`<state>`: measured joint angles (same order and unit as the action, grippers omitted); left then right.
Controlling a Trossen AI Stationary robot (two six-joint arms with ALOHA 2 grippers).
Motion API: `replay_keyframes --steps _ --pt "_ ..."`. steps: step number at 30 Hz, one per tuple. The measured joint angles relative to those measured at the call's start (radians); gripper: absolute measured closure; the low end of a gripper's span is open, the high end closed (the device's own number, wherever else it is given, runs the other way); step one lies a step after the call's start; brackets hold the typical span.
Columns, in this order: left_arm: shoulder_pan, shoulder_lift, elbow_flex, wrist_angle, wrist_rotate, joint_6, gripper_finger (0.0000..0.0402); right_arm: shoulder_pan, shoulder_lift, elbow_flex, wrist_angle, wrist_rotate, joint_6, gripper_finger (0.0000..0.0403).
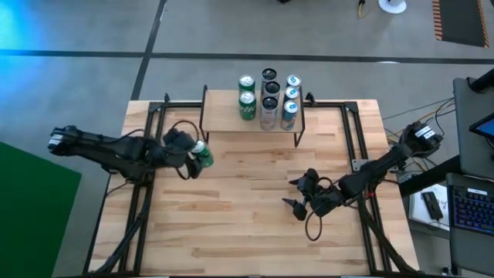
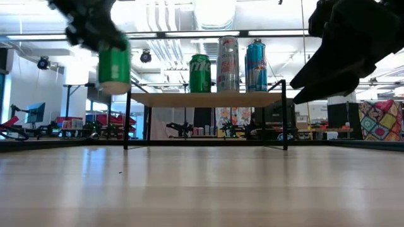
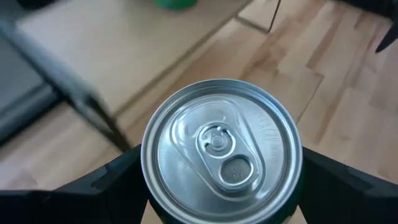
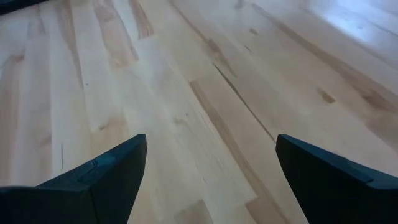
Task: Sort soda cans
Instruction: Put the green soda can on the shelf and align it with other green soda cans
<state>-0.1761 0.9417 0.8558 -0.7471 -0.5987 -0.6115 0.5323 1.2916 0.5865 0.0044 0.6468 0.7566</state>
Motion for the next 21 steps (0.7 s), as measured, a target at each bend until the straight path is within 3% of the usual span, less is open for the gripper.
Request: replay_keyframes --steps 9,21 --pt "0.032 0.249 0.184 0.202 -0.045 0.198 0.0092 0.001 -0.013 -0.012 0.000 0.000 -0.024 0.0058" --pt "0.231 0.502 0.395 0.290 0.017 0.351 0.0092 0.016 -0.013 -0.046 0.000 0.000 -0.009 0.0058"
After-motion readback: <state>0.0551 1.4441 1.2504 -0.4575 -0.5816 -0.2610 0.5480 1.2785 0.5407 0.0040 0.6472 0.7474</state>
